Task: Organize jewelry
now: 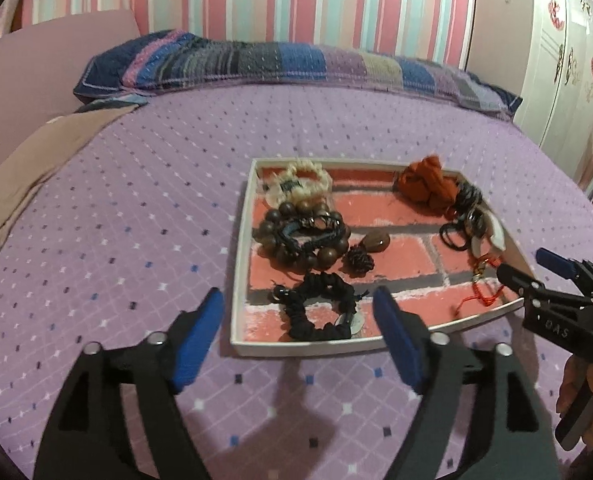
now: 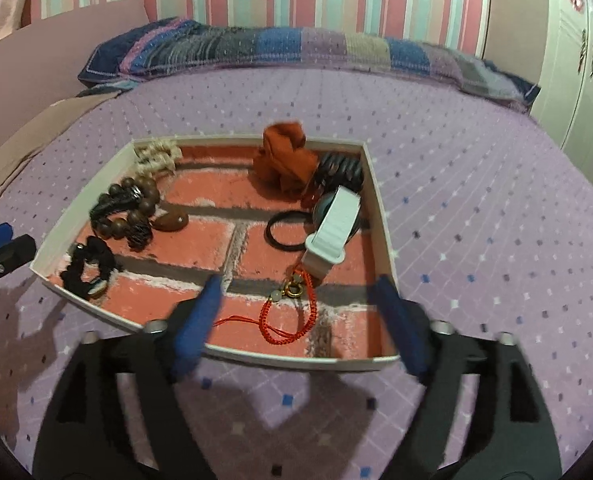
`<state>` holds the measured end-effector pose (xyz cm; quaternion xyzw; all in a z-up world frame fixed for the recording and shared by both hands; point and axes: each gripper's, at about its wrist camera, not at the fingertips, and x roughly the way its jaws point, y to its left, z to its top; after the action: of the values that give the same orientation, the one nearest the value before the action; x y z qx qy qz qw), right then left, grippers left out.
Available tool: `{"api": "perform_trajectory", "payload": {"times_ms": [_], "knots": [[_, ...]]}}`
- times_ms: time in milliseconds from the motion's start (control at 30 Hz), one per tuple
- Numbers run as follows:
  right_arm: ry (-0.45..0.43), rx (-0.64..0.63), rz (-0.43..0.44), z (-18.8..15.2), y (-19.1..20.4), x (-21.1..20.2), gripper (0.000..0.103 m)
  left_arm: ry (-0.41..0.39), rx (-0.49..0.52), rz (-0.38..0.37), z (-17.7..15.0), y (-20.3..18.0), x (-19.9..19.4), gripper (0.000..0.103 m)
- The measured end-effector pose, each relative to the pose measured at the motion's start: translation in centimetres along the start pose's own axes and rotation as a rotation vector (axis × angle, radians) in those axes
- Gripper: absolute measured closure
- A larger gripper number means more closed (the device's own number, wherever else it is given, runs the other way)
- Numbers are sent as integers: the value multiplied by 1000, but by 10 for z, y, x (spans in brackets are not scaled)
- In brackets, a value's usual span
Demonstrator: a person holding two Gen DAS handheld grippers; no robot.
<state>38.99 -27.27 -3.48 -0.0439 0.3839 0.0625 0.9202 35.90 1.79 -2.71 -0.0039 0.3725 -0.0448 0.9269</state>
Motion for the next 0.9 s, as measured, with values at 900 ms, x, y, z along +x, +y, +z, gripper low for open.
{"api": "perform_trajectory", "payload": {"times_ms": [900], "knots": [[-187,20,-97,-88,15,-223,4,-152,11,125,-98,-19,-185,4]]}}
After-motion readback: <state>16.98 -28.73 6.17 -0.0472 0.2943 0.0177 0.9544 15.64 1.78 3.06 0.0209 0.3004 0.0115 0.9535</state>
